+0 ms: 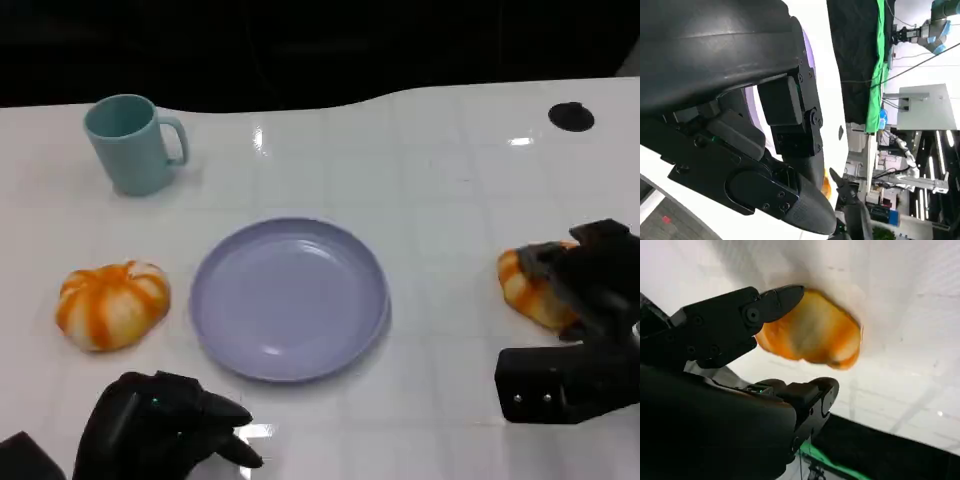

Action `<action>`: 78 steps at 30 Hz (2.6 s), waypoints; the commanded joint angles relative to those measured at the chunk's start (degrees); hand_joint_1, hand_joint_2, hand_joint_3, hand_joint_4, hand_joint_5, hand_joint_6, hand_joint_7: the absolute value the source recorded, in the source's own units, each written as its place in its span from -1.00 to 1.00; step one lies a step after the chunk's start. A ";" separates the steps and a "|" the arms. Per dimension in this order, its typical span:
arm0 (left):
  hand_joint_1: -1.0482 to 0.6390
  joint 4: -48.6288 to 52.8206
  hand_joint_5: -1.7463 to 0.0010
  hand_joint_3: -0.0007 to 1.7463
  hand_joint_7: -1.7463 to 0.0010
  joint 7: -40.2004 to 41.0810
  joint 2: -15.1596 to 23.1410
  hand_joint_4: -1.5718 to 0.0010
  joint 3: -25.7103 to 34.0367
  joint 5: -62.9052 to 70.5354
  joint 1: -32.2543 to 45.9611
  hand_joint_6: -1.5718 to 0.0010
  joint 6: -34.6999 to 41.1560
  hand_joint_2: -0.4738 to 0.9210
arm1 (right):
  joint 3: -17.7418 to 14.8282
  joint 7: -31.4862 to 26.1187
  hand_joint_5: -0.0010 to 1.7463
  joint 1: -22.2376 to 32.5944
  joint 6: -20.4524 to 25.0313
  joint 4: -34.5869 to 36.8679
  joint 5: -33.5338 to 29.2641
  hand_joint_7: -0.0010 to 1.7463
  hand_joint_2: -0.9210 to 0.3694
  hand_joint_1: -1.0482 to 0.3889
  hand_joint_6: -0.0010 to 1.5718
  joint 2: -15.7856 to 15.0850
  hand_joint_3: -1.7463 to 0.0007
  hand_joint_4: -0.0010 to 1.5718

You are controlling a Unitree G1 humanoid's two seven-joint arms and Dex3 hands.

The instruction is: Grasp the bread from the table and place it into the plate.

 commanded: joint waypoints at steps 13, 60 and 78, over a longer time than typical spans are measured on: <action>-1.00 -0.36 0.59 -1.00 0.87 0.45 0.70 -1.00 0.41 0.08 0.72 -1.00 -0.05 0.82 | 4.82 -6.40 -0.86 -5.91 -0.43 13.03 5.27 -0.97 -0.89 -0.17 -0.54 1.36 0.99 -0.61; -1.00 0.24 0.60 -1.00 0.88 -0.10 0.85 -1.00 0.39 -0.22 0.42 -1.00 0.01 0.81 | 3.61 -34.90 1.00 -4.65 -26.11 7.27 18.73 0.70 0.13 0.38 0.18 6.32 -0.68 0.34; -1.00 0.64 0.61 -1.00 0.89 -0.17 0.73 -1.00 0.27 -0.23 0.10 -1.00 0.14 0.81 | 5.34 -30.00 1.00 -7.99 -26.60 9.07 18.57 0.91 0.10 0.34 0.05 18.88 -0.62 0.29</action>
